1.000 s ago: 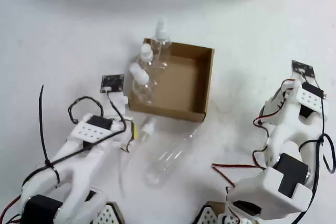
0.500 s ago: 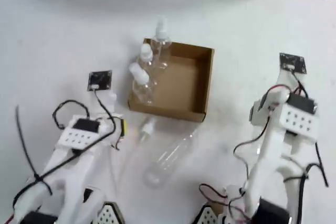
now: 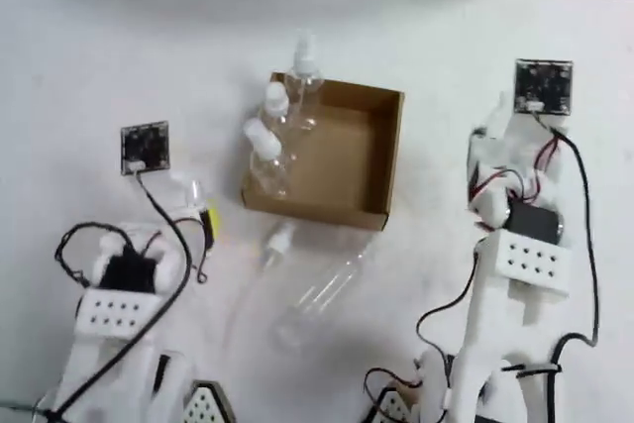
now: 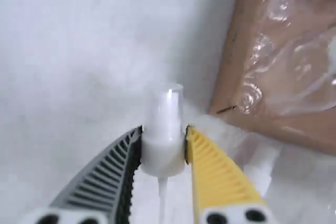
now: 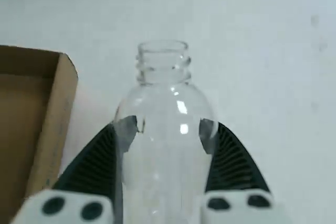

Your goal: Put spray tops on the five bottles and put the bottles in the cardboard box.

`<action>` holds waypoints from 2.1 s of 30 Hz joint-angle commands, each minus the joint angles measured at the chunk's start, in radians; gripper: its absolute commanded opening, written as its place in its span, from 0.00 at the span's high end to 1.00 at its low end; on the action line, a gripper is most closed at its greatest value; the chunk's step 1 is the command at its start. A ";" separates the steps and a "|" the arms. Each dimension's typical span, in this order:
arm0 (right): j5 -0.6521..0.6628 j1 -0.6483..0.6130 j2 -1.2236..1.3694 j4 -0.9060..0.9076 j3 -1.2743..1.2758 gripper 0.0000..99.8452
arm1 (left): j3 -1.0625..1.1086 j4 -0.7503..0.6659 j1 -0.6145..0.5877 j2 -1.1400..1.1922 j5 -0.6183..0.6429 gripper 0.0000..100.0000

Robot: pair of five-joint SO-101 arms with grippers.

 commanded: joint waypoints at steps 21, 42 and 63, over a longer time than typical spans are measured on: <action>-0.249 -0.596 -0.634 -0.450 0.486 0.98 | -0.364 -0.391 -0.001 -0.420 -0.117 0.98; -0.244 -0.952 -1.125 -0.440 0.862 0.98 | -1.045 -0.209 0.357 0.091 -0.117 0.98; -0.244 -0.951 -1.142 -0.311 0.882 0.98 | -0.973 -0.152 0.449 0.082 -0.117 0.98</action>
